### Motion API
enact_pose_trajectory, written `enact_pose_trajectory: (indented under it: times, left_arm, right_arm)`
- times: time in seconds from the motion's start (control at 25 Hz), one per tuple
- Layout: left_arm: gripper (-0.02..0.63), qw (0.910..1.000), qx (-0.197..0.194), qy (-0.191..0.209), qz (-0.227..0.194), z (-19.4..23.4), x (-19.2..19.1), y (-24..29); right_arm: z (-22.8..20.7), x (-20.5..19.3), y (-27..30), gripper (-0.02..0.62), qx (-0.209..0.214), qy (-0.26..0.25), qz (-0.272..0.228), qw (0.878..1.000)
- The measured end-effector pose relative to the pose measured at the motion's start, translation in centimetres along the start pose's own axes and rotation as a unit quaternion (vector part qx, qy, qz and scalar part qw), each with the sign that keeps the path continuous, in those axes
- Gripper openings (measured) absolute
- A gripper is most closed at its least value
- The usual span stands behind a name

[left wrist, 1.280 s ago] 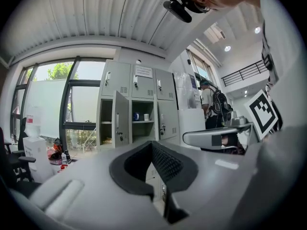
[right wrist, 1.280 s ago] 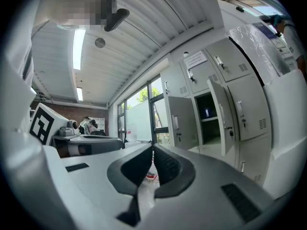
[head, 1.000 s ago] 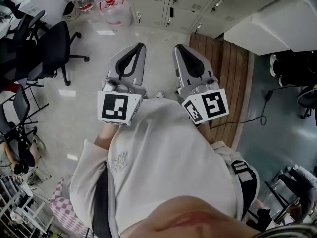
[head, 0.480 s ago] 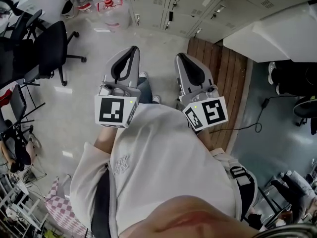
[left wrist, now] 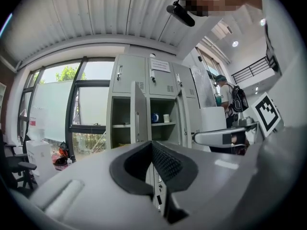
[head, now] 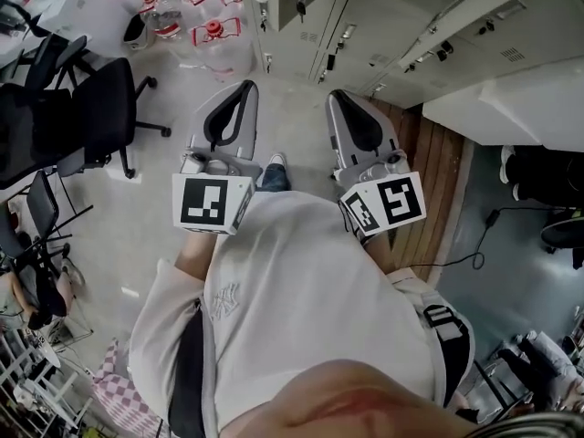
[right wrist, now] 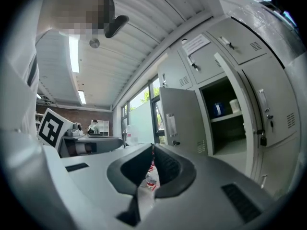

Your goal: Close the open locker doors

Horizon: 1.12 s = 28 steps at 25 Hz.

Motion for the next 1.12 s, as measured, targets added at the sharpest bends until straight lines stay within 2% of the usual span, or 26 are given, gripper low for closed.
enact_pose_trajectory:
  times: [0.24,0.4,0.56,0.68,0.88,0.96,1.12]
  left_arm:
    - [0.002,1.0,0.003,0.004,0.006,4.0,-0.4,4.0]
    - [0.002,1.0,-0.001,0.0,-0.003,4.6,-0.5,5.9]
    - [0.002,0.9999,0.012,-0.003,-0.003,5.2,-0.1,8.1]
    - [0.002,0.9992,0.039,-0.005,0.001,5.6,0.3,10.1]
    - [0.002,0.9965,0.08,-0.011,-0.02,6.0,1.4,12.3]
    - [0.002,0.9954,0.093,-0.017,-0.015,5.7,1.3,12.9]
    - [0.002,0.9935,0.112,-0.017,-0.011,6.0,0.8,13.8]
  right_arm:
    - [-2.5,0.4,5.3,0.018,-0.002,-0.001,-0.025,1.0]
    - [-4.1,0.9,7.3,0.018,0.004,-0.004,-0.032,0.999]
    - [-6.2,1.6,9.2,0.018,0.016,-0.008,-0.039,0.999]
    - [-8.1,2.0,11.0,0.018,0.041,-0.01,-0.039,0.998]
    - [-10.4,3.5,14.5,0.018,0.113,-0.034,-0.03,0.992]
    - [-11.3,3.8,15.8,0.019,0.142,-0.041,-0.024,0.989]
    - [-12.4,4.2,17.9,0.02,0.176,-0.028,-0.024,0.984]
Point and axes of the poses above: the fingertips, and each gripper's own axes: y forward along the fingers, z to its left, x out of its top, the point moved 7 cm from there along -y, backward along the fingers, and after that the axes turned 7 degrees about x, right-handed, at the moved point
